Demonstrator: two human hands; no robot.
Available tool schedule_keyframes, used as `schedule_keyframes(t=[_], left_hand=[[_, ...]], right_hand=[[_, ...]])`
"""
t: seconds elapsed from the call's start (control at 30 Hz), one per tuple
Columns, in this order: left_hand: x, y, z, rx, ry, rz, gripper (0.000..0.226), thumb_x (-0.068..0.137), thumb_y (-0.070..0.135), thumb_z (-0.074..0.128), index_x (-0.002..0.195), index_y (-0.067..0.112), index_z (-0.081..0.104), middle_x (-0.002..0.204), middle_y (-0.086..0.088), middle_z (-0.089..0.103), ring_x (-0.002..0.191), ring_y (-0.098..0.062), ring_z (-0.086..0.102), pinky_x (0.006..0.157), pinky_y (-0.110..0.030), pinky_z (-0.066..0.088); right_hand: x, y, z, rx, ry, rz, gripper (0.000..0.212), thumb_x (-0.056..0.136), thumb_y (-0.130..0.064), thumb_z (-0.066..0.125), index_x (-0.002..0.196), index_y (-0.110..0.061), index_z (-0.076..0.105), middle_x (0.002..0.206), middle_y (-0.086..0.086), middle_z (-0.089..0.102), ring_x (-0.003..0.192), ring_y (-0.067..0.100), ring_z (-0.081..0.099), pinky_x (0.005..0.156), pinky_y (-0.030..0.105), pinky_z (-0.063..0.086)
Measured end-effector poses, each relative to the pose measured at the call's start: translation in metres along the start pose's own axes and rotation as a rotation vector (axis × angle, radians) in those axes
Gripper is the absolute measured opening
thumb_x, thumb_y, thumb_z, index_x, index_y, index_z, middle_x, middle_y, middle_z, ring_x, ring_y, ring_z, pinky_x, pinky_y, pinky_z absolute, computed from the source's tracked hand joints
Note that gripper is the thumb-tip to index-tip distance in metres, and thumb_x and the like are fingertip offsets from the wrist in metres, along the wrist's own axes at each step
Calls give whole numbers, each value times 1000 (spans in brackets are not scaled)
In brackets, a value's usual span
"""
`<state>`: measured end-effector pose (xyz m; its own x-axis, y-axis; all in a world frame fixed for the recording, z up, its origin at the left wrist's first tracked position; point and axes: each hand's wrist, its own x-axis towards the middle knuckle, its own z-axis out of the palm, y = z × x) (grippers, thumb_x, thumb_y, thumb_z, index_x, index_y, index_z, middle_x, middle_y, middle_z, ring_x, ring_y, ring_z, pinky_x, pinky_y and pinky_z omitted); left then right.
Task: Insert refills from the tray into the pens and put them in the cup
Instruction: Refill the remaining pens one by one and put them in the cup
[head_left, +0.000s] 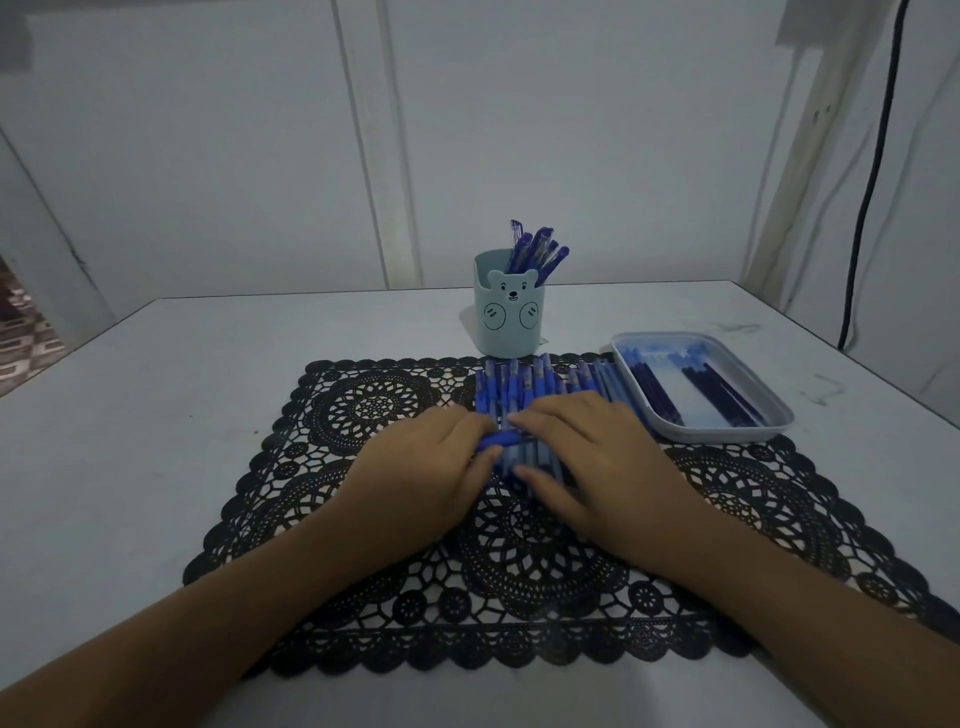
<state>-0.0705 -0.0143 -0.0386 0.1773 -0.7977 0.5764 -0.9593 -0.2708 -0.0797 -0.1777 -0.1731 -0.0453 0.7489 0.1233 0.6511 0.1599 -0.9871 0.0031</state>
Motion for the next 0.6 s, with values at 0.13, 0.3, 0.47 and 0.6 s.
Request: schedule_keyframes(t=[0.13, 0.3, 0.47, 0.6], left_hand=[[-1, 6, 3, -62, -3, 13, 29, 90, 26, 43, 93, 7, 65, 76, -1, 60, 63, -12, 52, 60, -16, 36], [-1, 7, 3, -100, -42, 26, 31, 92, 25, 39, 95, 8, 64, 77, -2, 58, 64, -13, 49, 64, -19, 35], [-3, 7, 2, -89, -69, 69, 34, 95, 26, 34, 98, 9, 64, 80, -2, 61, 67, -15, 53, 64, -27, 41], [-3, 7, 0, -97, -75, 100, 33, 94, 25, 36, 98, 7, 64, 82, -3, 62, 69, -15, 54, 68, -24, 39]], right_hand=[[2, -2, 1, -56, -28, -15, 34, 85, -33, 41, 98, -11, 63, 86, 2, 65, 72, 20, 61, 59, 32, 52], [0, -2, 0, -61, -93, -56, 24, 88, -24, 38, 92, -12, 59, 74, 0, 57, 59, 15, 51, 47, 26, 45], [-3, 1, -8, 7, -159, -100, 18, 90, -29, 38, 84, -18, 52, 60, -8, 50, 44, 8, 38, 37, 23, 37], [-3, 2, -13, 70, -204, -113, 16, 92, -35, 38, 86, -23, 48, 54, -11, 49, 40, 4, 33, 41, 16, 27]])
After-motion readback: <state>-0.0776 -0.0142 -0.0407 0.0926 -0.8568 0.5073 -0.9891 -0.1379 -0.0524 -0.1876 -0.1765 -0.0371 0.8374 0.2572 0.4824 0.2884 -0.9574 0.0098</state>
